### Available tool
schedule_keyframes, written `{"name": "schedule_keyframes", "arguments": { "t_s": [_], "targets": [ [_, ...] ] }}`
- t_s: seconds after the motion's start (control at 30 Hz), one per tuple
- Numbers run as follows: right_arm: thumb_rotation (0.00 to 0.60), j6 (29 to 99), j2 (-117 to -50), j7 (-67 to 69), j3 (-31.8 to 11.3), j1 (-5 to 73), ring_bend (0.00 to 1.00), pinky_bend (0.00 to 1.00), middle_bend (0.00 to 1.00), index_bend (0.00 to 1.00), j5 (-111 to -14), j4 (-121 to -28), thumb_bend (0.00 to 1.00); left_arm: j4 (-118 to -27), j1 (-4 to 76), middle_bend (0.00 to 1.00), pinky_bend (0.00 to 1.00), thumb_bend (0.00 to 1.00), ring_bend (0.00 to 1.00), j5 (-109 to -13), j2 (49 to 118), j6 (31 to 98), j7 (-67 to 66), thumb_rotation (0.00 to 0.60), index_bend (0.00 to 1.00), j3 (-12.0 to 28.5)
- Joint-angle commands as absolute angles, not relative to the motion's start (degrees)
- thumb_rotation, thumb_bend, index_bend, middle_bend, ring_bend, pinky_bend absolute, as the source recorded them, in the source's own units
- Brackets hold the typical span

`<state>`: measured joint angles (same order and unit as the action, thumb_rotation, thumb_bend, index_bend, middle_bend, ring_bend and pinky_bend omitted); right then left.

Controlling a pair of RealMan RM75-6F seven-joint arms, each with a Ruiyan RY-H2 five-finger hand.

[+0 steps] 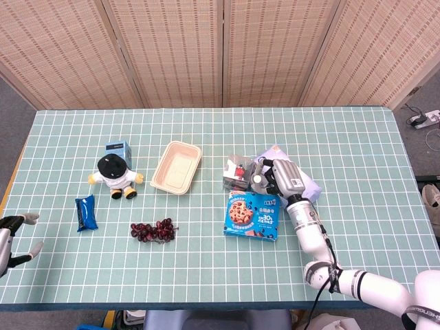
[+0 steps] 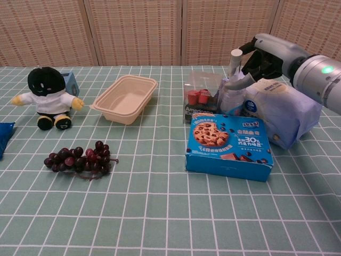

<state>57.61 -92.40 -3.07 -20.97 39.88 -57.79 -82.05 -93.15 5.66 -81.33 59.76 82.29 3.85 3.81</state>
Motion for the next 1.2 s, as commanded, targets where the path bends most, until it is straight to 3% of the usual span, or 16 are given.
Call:
{"name": "schedule_keyframes", "arguments": {
  "t_s": [0.03, 0.83, 1.2],
  "targets": [
    [0.6, 57.5, -92.4, -3.5, -21.0, 40.2, 1.0, 1.0, 1.0, 0.58, -57.4, -82.2, 0.17, -93.2, 5.7, 0.39, 0.45, 0.26, 0.3, -81.3, 59.7, 82.2, 3.9, 0.6, 0.38, 3.8],
    [0.6, 58.0, -92.3, -3.7, -20.8, 40.5, 1.0, 1.0, 1.0, 0.7, -56.0, -81.7, 0.21, -93.4, 5.7, 0.39, 0.45, 0.26, 0.3, -81.2, 59.5, 81.9, 3.8, 0.6, 0.38, 3.8],
    [0.6, 59.4, -91.6, -2.1, -21.1, 40.0, 1.0, 1.0, 1.0, 0.76, -57.5, -82.0, 0.28, -93.3, 5.9, 0.39, 0.45, 0.26, 0.3, -81.0, 59.6, 81.5, 3.8, 0.6, 0.38, 3.8]
  ]
}}
